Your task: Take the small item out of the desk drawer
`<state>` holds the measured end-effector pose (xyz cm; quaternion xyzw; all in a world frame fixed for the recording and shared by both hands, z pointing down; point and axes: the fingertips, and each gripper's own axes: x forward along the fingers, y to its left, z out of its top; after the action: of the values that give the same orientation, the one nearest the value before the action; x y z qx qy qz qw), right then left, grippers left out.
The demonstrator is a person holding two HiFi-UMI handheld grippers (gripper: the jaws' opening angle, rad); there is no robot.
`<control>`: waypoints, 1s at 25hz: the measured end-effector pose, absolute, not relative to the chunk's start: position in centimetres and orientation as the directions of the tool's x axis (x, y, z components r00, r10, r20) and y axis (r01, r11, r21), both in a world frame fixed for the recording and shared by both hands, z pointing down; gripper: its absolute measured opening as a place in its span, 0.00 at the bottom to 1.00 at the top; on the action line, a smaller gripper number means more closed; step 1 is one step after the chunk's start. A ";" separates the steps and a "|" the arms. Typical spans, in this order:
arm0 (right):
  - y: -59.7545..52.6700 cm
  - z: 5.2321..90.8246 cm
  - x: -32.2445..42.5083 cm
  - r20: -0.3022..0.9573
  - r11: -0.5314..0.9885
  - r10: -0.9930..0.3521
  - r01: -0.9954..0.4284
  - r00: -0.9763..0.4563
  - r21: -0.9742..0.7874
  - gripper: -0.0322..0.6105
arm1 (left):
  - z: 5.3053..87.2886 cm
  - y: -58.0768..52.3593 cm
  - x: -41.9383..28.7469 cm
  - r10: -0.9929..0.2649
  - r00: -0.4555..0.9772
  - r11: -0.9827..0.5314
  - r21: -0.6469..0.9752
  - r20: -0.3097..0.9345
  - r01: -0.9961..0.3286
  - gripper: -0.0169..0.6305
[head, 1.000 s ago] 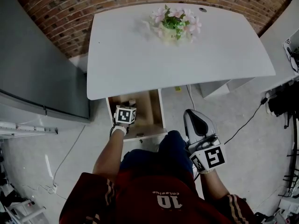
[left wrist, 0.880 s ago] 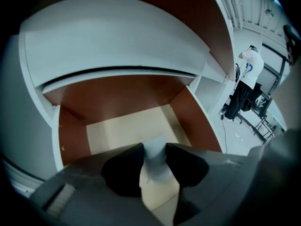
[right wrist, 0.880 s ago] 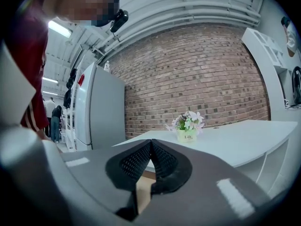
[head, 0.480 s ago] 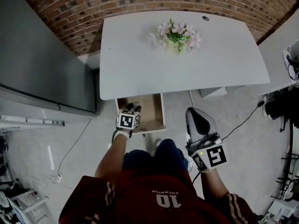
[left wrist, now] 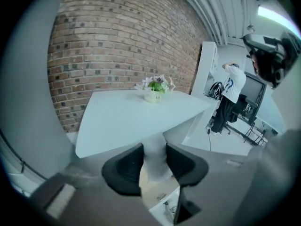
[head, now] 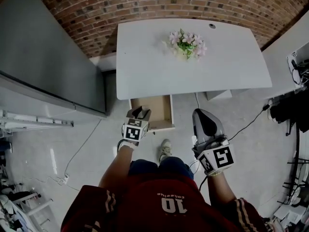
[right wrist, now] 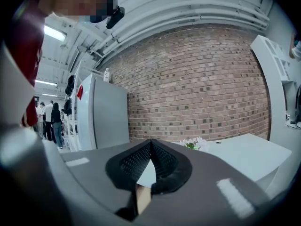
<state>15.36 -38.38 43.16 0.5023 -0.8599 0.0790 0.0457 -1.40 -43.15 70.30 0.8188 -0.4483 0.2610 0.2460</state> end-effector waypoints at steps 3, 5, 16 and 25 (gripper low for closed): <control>-37.2 41.2 14.2 0.149 0.486 -0.856 -0.869 -0.494 -0.093 0.05 | 65.1 -42.4 -2.2 -0.646 0.477 -0.494 0.150 0.595 -0.856 0.28; -36.2 40.4 13.7 0.145 0.484 -0.858 -0.870 -0.493 -0.097 0.05 | 61.7 -41.7 -2.5 -0.672 0.489 -0.508 0.134 0.556 -0.851 0.28; -30.4 35.3 9.5 0.064 0.494 -0.864 -0.866 -0.499 -0.081 0.05 | 44.1 -35.3 -5.3 -0.791 0.557 -0.571 0.026 0.253 -0.821 0.28; -23.7 31.9 5.0 0.033 0.532 -0.846 -0.847 -0.532 -0.016 0.05 | 34.5 -25.8 -7.9 -0.811 0.580 -0.584 -0.115 0.069 -0.803 0.28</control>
<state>5.03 -23.74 31.94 0.4837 -0.8750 0.0152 0.0106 -7.93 -25.79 34.50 0.8882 -0.4544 0.0571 -0.0355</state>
